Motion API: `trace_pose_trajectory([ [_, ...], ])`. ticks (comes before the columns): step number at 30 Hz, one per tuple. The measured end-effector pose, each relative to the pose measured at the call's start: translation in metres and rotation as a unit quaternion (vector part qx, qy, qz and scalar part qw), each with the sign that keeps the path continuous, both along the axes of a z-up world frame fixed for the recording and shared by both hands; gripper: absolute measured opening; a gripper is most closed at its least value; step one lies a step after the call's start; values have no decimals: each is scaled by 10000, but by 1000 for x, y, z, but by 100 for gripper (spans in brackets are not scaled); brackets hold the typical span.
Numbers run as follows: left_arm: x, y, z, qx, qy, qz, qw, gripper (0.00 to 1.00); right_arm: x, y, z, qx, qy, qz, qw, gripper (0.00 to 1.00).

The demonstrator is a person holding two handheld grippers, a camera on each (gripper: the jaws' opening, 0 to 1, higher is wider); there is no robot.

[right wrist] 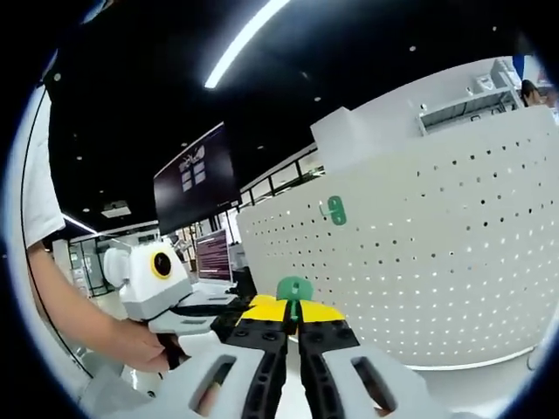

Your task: Insert the hook assembly into the mounting plate slot until the hook locks in place.

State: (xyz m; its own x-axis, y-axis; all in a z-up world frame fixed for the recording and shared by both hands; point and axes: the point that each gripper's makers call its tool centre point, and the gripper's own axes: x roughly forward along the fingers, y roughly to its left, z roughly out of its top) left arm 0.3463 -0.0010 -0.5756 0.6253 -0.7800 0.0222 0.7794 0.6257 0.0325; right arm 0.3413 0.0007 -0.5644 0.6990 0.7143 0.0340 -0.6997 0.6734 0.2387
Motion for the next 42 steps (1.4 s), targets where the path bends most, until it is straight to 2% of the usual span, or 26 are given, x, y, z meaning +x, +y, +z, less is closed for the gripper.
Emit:
trace_pose_trajectory([
  [4, 0, -1, 1, -6, -18, -8, 10000, 1, 1, -2, 0, 78, 36, -70, 9999, 0],
  [8, 2, -1, 2, -32, -87, 51, 9999, 2, 0, -2, 2, 2, -18, -87, 10000, 0],
  [10, 2, 0, 2, -93, -9, 79, 9999, 3, 1, -1, 3, -13, -26, -84, 10000, 0],
  [12, 2, 0, 1, -4, -83, 109, 9999, 4, 1, -1, 2, -16, -10, -65, 10000, 0],
  [13, 1, -1, 1, 4, -29, 89, 10000, 6, 1, -1, 2, -37, -11, -57, 10000, 0],
  [20, 4, 2, -6, -129, 246, 129, 9995, 36, 3, -5, 3, 8, 5, -91, 10000, 0],
  [23, 3, 1, -9, -119, 315, 90, 9994, 54, 3, -6, 3, 8, -7, -105, 9999, 0],
  [27, 0, -6, -21, 75, 448, -24, 9990, 78, 3, -7, 3, 10, 12, -91, 10000, 0],
  [29, 0, -6, -28, 173, 575, 19, 9982, 85, 3, -7, 4, 10, 11, -86, 10000, 0],
  [32, -1, -7, -33, 213, 580, 40, 9981, 97, 3, -7, 3, 4, 15, -92, 10000, 0],
  [35, -1, -6, -32, 249, 537, 45, 9982, 98, 3, -8, 2, 7, 31, -98, 9999, 0],
  [42, -1, -1, -34, 270, 572, 99, 9979, 94, 4, -12, 1, -49, 8, -162, 9999, 0],
])
